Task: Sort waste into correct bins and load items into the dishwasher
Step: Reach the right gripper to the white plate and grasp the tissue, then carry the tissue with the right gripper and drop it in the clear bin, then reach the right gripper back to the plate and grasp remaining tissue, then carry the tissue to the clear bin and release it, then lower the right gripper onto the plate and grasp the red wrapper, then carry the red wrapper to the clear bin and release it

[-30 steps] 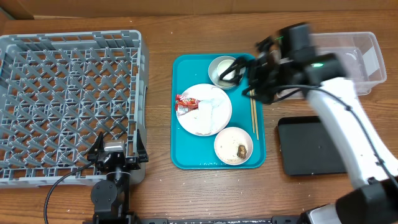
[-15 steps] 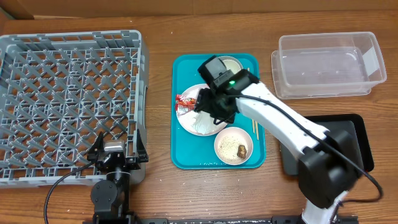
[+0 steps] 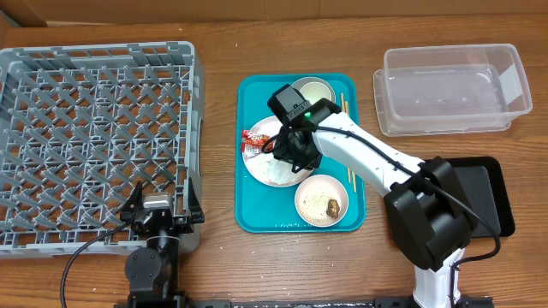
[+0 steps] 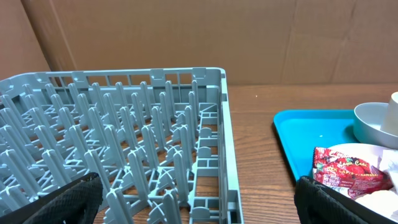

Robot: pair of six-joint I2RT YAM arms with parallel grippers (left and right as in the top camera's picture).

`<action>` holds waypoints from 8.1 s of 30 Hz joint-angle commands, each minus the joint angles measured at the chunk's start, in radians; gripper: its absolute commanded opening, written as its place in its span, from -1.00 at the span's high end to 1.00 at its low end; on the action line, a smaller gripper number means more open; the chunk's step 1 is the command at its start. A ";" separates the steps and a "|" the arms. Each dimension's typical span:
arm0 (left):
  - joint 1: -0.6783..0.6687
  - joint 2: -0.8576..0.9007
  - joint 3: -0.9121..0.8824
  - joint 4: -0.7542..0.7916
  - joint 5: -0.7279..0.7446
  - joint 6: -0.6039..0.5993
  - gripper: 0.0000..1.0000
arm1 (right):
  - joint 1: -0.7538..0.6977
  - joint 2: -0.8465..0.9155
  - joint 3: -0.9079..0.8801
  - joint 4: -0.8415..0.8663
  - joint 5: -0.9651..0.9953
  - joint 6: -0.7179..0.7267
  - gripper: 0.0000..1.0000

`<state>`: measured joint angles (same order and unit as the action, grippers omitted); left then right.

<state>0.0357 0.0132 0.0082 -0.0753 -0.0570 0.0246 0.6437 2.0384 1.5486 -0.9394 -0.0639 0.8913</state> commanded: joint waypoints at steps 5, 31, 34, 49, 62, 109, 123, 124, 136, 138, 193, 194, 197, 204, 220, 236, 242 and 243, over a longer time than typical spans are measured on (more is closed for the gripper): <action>0.009 -0.008 -0.003 0.002 0.002 -0.013 -1.00 | -0.006 -0.009 0.021 -0.011 -0.052 -0.008 0.93; 0.009 -0.008 -0.003 0.002 0.002 -0.013 -1.00 | -0.445 -0.265 0.409 -0.360 0.158 -0.134 0.93; 0.009 -0.008 -0.003 0.002 0.002 -0.013 -1.00 | -0.558 -0.255 0.403 -0.325 0.152 -0.143 0.93; 0.009 -0.008 -0.003 0.002 0.002 -0.013 -1.00 | -0.719 -0.198 0.390 -0.155 -0.293 -0.426 -0.96; 0.009 -0.008 -0.003 0.002 0.002 -0.013 -0.99 | -0.193 -0.193 0.313 -0.243 -0.171 -0.422 -0.93; 0.009 -0.008 -0.003 0.002 0.002 -0.013 -1.00 | 0.157 0.076 0.044 -0.022 0.107 -0.020 0.93; 0.009 -0.008 -0.003 0.002 0.002 -0.013 -1.00 | 0.014 -0.054 0.618 -0.486 0.203 -0.105 0.93; 0.009 -0.008 -0.003 0.002 0.002 -0.013 -0.99 | -0.013 -0.065 0.647 -0.512 0.244 -0.095 0.93; 0.009 -0.008 -0.003 0.002 0.002 -0.013 -0.99 | -0.492 -0.084 0.676 -0.500 0.302 -0.076 0.93; 0.009 -0.008 -0.003 0.002 0.002 -0.013 -1.00 | -0.549 -0.061 0.669 -0.453 0.287 -0.082 0.71; 0.009 -0.008 -0.003 0.002 0.002 -0.013 -1.00 | 0.040 0.103 0.074 0.208 -0.017 -1.149 -0.37; 0.009 -0.008 -0.003 0.002 0.002 -0.013 -1.00 | 0.040 0.116 0.074 0.214 -0.020 -1.148 -0.36; 0.009 -0.008 -0.003 0.002 0.002 -0.013 -0.99 | 0.040 0.129 0.074 0.212 -0.020 -1.145 -0.30; 0.009 -0.008 -0.003 0.002 0.002 -0.013 -1.00 | 0.040 0.129 0.091 0.194 0.009 -1.106 0.67; 0.009 -0.008 -0.003 0.002 0.002 -0.013 -1.00 | -0.126 0.071 0.783 -0.253 0.430 -0.574 0.93; 0.009 -0.008 -0.003 0.002 0.002 -0.013 -1.00 | -0.798 0.164 0.761 -0.307 -0.145 -0.146 -0.41; 0.009 -0.008 -0.003 0.002 0.002 -0.013 -1.00 | -0.813 0.142 0.770 -0.327 -0.278 -0.214 -0.77; 0.009 -0.008 -0.003 0.002 0.002 -0.013 -1.00 | -0.814 0.127 0.776 -0.336 -0.279 -0.203 -0.75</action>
<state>0.0357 0.0132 0.0082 -0.0753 -0.0566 0.0242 -0.1726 2.2044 2.3127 -1.2629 -0.2451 0.6930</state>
